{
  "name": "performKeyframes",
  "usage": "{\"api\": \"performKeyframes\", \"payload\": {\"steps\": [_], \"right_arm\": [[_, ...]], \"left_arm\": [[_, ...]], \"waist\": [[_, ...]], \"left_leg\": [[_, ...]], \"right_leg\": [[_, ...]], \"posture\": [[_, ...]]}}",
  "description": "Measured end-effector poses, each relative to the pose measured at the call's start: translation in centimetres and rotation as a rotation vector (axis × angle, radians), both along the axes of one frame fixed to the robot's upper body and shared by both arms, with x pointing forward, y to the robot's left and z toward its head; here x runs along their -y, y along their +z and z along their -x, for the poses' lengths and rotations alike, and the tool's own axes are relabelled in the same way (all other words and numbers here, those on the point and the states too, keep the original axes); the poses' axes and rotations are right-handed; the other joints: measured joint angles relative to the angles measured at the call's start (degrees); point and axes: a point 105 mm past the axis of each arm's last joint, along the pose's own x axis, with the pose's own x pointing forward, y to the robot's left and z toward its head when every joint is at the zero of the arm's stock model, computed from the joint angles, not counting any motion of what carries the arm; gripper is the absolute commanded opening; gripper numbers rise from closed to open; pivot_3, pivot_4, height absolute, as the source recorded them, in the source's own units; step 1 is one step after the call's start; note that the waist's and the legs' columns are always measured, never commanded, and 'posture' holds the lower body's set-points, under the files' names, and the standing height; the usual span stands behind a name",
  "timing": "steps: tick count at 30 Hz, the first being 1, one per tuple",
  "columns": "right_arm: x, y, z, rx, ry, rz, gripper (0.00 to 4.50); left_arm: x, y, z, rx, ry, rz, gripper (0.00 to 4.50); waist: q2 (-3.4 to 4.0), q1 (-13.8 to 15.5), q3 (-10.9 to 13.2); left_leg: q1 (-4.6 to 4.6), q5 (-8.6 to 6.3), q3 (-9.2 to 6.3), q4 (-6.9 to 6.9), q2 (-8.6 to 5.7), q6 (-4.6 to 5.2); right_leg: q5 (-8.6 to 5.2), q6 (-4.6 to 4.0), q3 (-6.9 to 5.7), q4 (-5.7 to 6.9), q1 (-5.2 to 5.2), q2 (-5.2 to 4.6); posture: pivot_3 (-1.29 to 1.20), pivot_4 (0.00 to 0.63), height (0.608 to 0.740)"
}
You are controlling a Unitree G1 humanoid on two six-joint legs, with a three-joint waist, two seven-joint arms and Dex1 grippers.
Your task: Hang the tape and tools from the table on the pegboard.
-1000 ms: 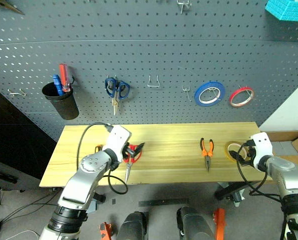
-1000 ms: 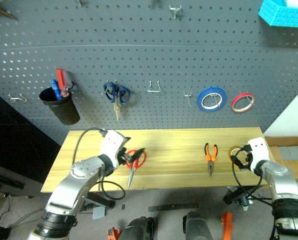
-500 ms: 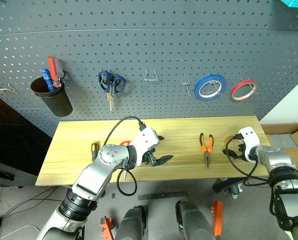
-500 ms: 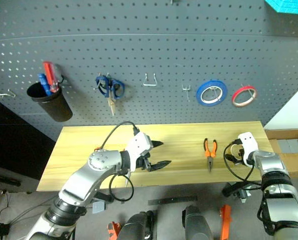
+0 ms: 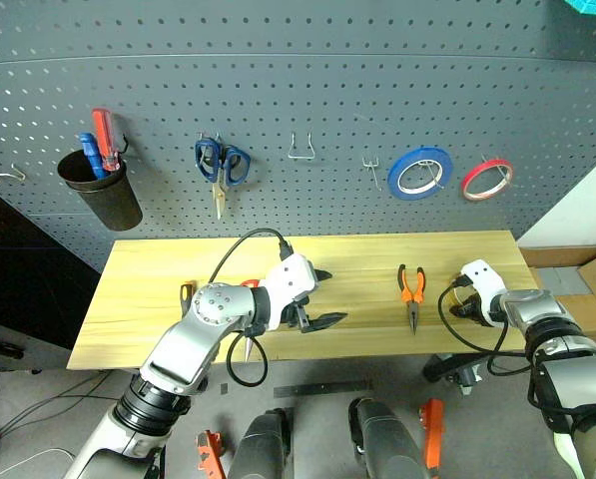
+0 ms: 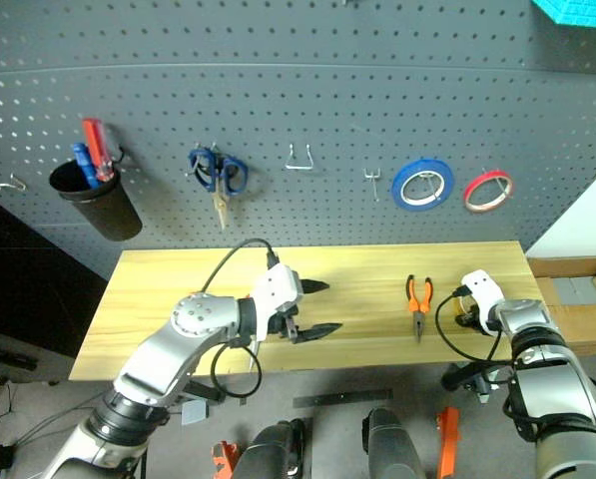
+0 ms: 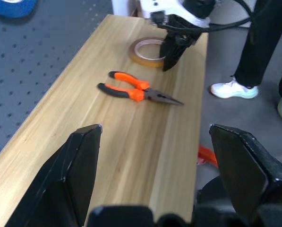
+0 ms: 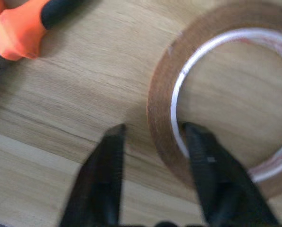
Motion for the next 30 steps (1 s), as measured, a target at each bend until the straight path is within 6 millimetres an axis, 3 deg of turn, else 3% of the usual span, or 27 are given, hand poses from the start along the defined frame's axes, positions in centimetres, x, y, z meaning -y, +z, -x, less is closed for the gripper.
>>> {"api": "performKeyframes", "payload": {"steps": [3, 9, 14, 18, 21, 26, 30], "right_arm": [[0.1, -0.1, -0.1, 0.008, 0.030, 0.056, 0.11], [0.2, -0.2, 0.3, 0.050, 0.082, 0.102, 0.11], [0.0, 0.4, 2.4, 0.104, 0.146, 0.133, 0.11], [-1.8, 4.9, 3.5, 0.260, 0.219, 0.168, 0.11], [-4.4, 10.0, 3.8, 0.450, 0.249, 0.187, 0.11], [-10.7, 15.6, 4.8, 0.740, 0.336, 0.198, 0.11], [-15.5, 18.8, 4.6, 0.923, 0.433, 0.194, 0.11]], "left_arm": [[-1.3, 0.1, -0.7, 0.002, 0.034, 0.000, 3.92], [-2.4, 0.7, -0.9, 0.019, 0.041, 0.013, 3.92], [-3.4, 1.0, -1.2, 0.014, 0.071, 0.040, 3.92], [-4.0, 1.5, -1.5, 0.021, 0.091, 0.057, 3.92], [-4.6, 1.6, -1.7, 0.025, 0.111, 0.066, 3.92], [-5.7, 2.6, -2.5, 0.039, 0.169, 0.154, 3.92], [-6.1, 3.5, -2.6, 0.061, 0.170, 0.214, 3.92]], "waist": [[-0.06, 0.0, 0.0], [-0.22, 0.2, -0.1], [-0.03, 0.2, 0.0], [0.35, -0.3, 0.2], [0.29, -0.5, 0.3], [0.25, -0.4, 0.3], [0.25, -0.4, 0.3]], "left_leg": [[0.01, 0.00, -0.02, 0.02, 0.00, 0.00], [-0.01, 0.00, -0.09, 0.01, -0.03, 0.00], [-0.12, 0.00, -0.23, -0.07, -0.02, -0.01], [-0.16, 0.00, -0.22, -0.06, 0.01, -0.01], [-0.11, 0.00, -0.22, -0.03, 0.13, -0.03], [-0.13, 0.01, -0.22, -0.04, 0.16, -0.04], [-0.18, 0.00, -0.19, -0.05, 0.11, -0.05]], "right_leg": [[0.01, 0.01, -0.02, 0.00, 0.02, 0.00], [0.01, 0.02, -0.05, -0.03, 0.04, -0.02], [0.00, 0.02, -0.05, -0.02, -0.11, -0.02], [0.00, 0.05, 0.05, 0.03, -0.26, -0.04], [0.00, 0.05, -0.01, 0.13, -0.28, 0.02], [-0.01, 0.04, -0.04, 0.15, -0.36, 0.03], [0.00, 0.04, -0.02, 0.08, -0.40, -0.02]], "posture": [[-0.11, 0.253, 0.740], [-0.12, 0.252, 0.740], [-0.14, 0.250, 0.740], [-0.18, 0.251, 0.740], [-0.18, 0.251, 0.740], [-0.19, 0.248, 0.740], [-0.18, 0.239, 0.740]]}}
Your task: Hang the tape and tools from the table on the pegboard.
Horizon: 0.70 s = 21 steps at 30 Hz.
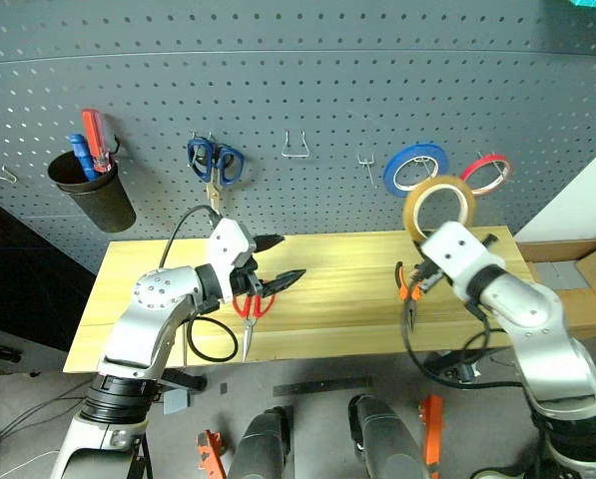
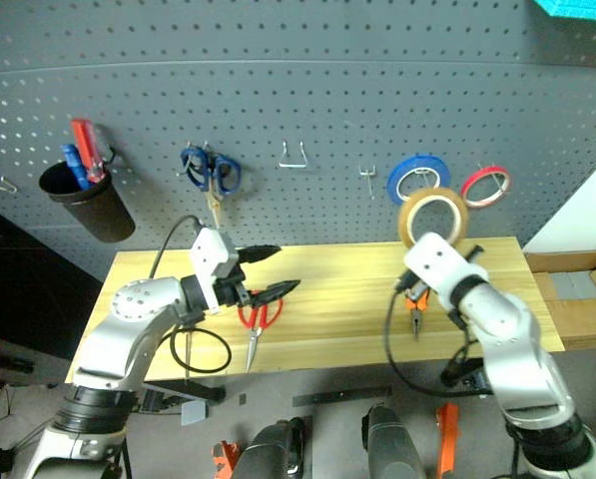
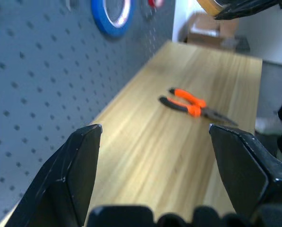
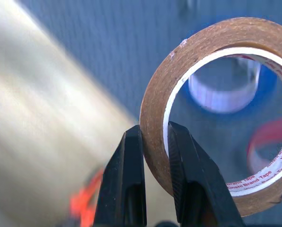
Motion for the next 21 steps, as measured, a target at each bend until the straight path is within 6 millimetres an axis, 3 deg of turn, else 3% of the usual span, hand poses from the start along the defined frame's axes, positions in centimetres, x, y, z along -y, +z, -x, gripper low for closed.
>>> {"api": "performKeyframes", "payload": {"steps": [5, 9, 15, 21], "right_arm": [[-2.9, 1.8, -2.4, 0.066, 0.068, -0.036, 0.11], [-3.3, 1.7, -4.9, 0.052, 0.075, -0.044, 0.11], [-4.9, 0.7, -7.2, 0.021, 0.114, -0.046, 0.11], [-4.1, -0.6, -8.2, 0.018, 0.075, -0.014, 2.01]], "left_arm": [[0.1, 0.9, 0.4, -0.036, -0.039, 0.097, 3.92], [0.0, 1.3, 0.4, -0.040, -0.040, 0.109, 3.92], [0.1, 1.5, 0.4, -0.034, -0.041, 0.108, 3.92], [0.0, 1.5, 0.3, -0.029, -0.038, 0.098, 3.92]], "waist": [[-0.02, 0.1, 0.0], [-0.03, 0.3, 0.0], [-0.03, 0.2, 0.0], [-0.03, 0.3, 0.0]], "left_leg": [[-0.08, 0.00, -0.06, 0.00, -0.01, 0.00], [-0.11, 0.00, -0.05, -0.02, -0.03, 0.00], [-0.38, 0.00, -0.01, 0.02, -0.04, 0.00], [-0.42, 0.01, 0.00, 0.06, -0.15, -0.01]], "right_leg": [[0.01, -0.02, -0.06, -0.01, -0.05, -0.01], [0.09, -0.15, -0.04, -0.01, -0.08, -0.01], [0.19, -0.32, 0.00, 0.18, -0.44, 0.00], [0.19, -0.33, -0.01, 0.63, -0.61, -0.04]], "posture": [[-0.15, 0.229, 0.740], [-0.14, 0.226, 0.740], [-0.14, 0.220, 0.740], [-0.14, 0.220, 0.740]]}}
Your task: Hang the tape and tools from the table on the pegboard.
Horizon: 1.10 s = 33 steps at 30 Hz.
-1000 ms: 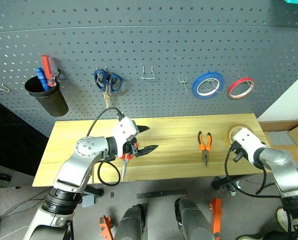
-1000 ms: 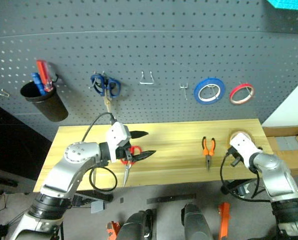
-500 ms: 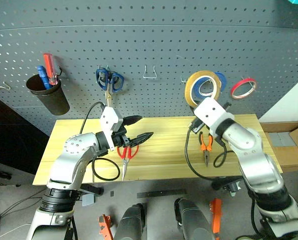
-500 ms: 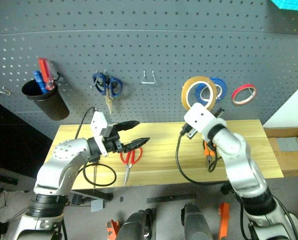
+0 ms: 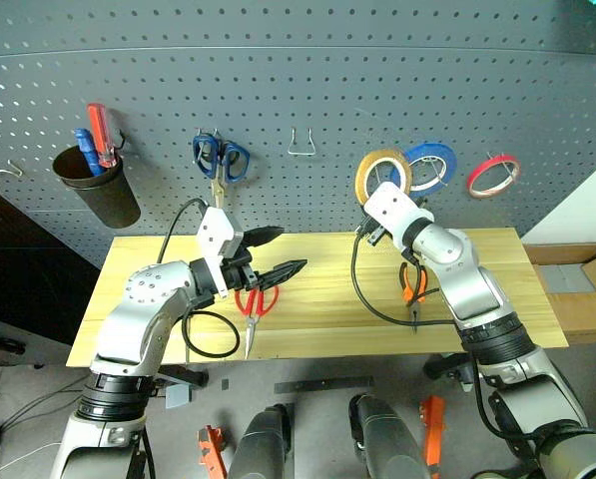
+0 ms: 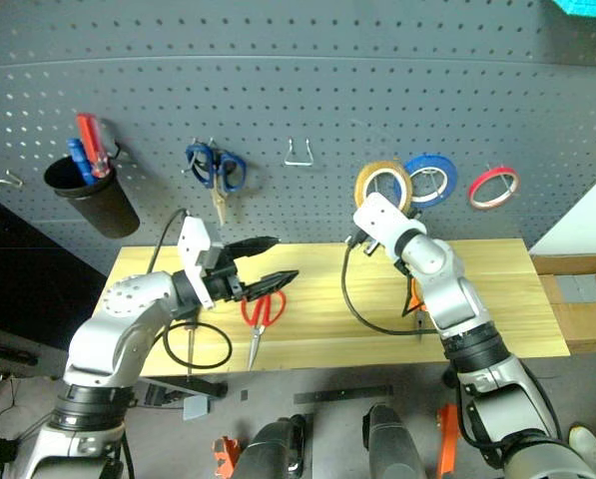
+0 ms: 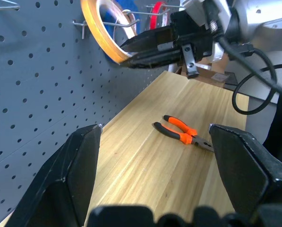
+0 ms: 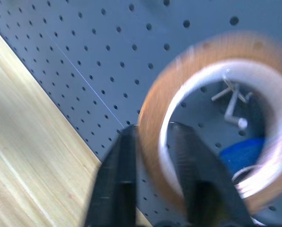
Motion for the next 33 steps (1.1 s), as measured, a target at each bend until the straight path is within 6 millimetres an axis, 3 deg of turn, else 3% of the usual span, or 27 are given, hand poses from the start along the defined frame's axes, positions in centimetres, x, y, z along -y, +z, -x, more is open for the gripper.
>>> {"api": "performKeyframes", "payload": {"steps": [3, 7, 11, 17, 23, 33], "right_arm": [[0.4, -1.3, 1.5, -0.004, 0.009, 0.022, 3.03], [0.7, -4.7, 5.3, -0.106, 0.014, -0.020, 4.38], [2.7, -7.3, 6.3, -0.307, -0.219, -0.268, 4.45], [4.4, -9.1, 5.1, -0.499, -0.526, -0.416, 4.45], [5.1, -12.1, 3.2, -0.658, -0.665, -0.501, 4.45], [7.1, -15.0, 1.5, -0.709, -0.804, -0.502, 4.45]], "left_arm": [[0.2, 0.0, -0.1, 0.014, -0.004, -0.017, 3.92], [-1.0, -1.4, -0.6, 0.042, 0.026, -0.160, 3.92], [-2.1, -3.3, -0.7, 0.032, 0.014, -0.282, 3.92], [-2.1, -4.6, -0.6, 0.027, -0.048, -0.338, 3.92], [-2.0, -4.7, -0.8, 0.041, -0.072, -0.355, 3.92], [-2.0, -4.8, -0.7, 0.048, -0.083, -0.362, 3.92]], "waist": [[-0.02, 0.1, 0.0], [-0.02, 0.1, 0.0], [-0.01, -0.4, 0.0], [-0.01, -0.3, 0.0], [-0.02, -0.3, 0.0], [-0.02, -0.4, 0.0]], "left_leg": [[0.00, 0.00, -0.03, -0.01, 0.02, 0.00], [-0.02, 0.00, -0.08, 0.00, 0.02, 0.00], [0.05, 0.06, -0.02, 0.07, 0.15, -0.08], [0.12, 0.12, -0.05, 0.16, 0.19, -0.13], [0.07, 0.11, -0.02, -0.04, 0.12, -0.12], [0.05, 0.11, 0.22, -0.03, 0.15, -0.12]], "right_leg": [[-0.01, 0.00, -0.06, 0.01, 0.01, 0.01], [-0.05, 0.04, 0.01, 0.02, -0.02, 0.01], [-0.15, 0.14, 0.09, 0.06, -0.04, 0.07], [-0.16, 0.05, 0.02, 0.15, -0.01, 0.09], [-0.01, -0.25, 0.01, 0.10, -0.07, 0.04], [-0.01, -0.24, -0.03, 0.13, -0.08, 0.09]], "posture": [[-0.15, 0.224, 0.740], [-0.16, 0.232, 0.740], [-0.17, 0.235, 0.740], [-0.17, 0.234, 0.740], [-0.15, 0.228, 0.740], [-0.13, 0.222, 0.740]]}}
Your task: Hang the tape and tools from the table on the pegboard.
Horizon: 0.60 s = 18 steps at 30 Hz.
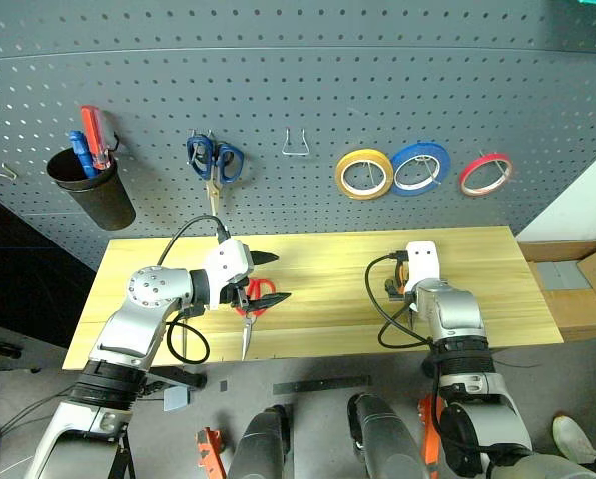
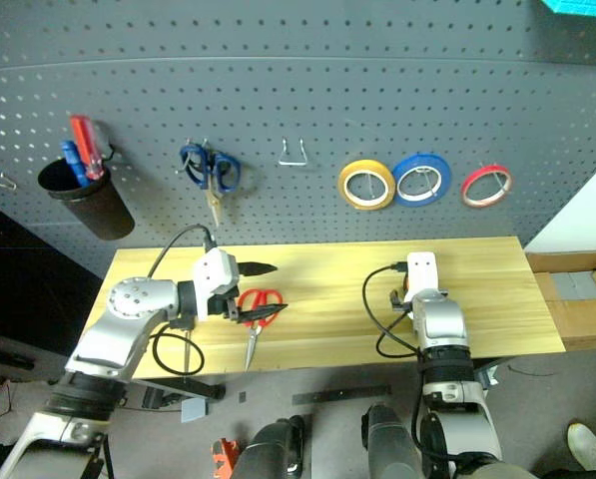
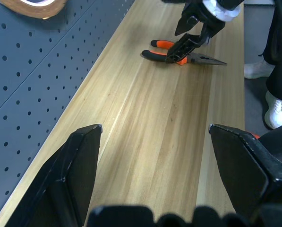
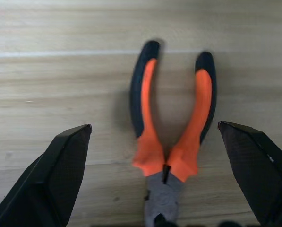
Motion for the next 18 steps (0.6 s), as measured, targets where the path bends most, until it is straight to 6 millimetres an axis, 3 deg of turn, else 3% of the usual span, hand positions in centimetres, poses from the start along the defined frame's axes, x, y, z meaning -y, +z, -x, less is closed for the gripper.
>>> {"api": "performKeyframes", "payload": {"steps": [6, 17, 18], "right_arm": [[0.0, -1.3, -1.0, -0.038, -0.031, -0.034, 4.45], [1.9, -1.1, -2.8, -0.048, -0.098, -0.069, 4.45], [1.9, -1.2, -2.7, -0.050, -0.099, -0.072, 4.28]], "left_arm": [[-0.2, -0.3, -0.1, -0.011, 0.010, 0.001, 3.92], [-0.4, -0.5, -0.2, -0.011, 0.013, 0.002, 3.92], [-0.4, -0.5, -0.2, -0.011, 0.013, 0.002, 3.92]], "waist": [[0.00, -0.2, 0.0], [-0.06, -0.5, 0.0], [-0.07, -0.5, -0.1]], "left_leg": [[0.01, 0.00, 0.07, 0.01, 0.02, 0.00], [0.03, 0.00, 0.08, 0.03, 0.02, 0.01], [0.05, 0.01, 0.07, 0.03, 0.02, 0.01]], "right_leg": [[0.00, 0.00, 0.03, 0.00, 0.00, 0.02], [0.02, 0.00, 0.04, 0.02, 0.06, 0.02], [0.02, 0.00, 0.03, 0.02, 0.09, 0.02]], "posture": [[-0.13, 0.220, 0.740], [-0.12, 0.216, 0.740], [-0.12, 0.216, 0.740]]}}
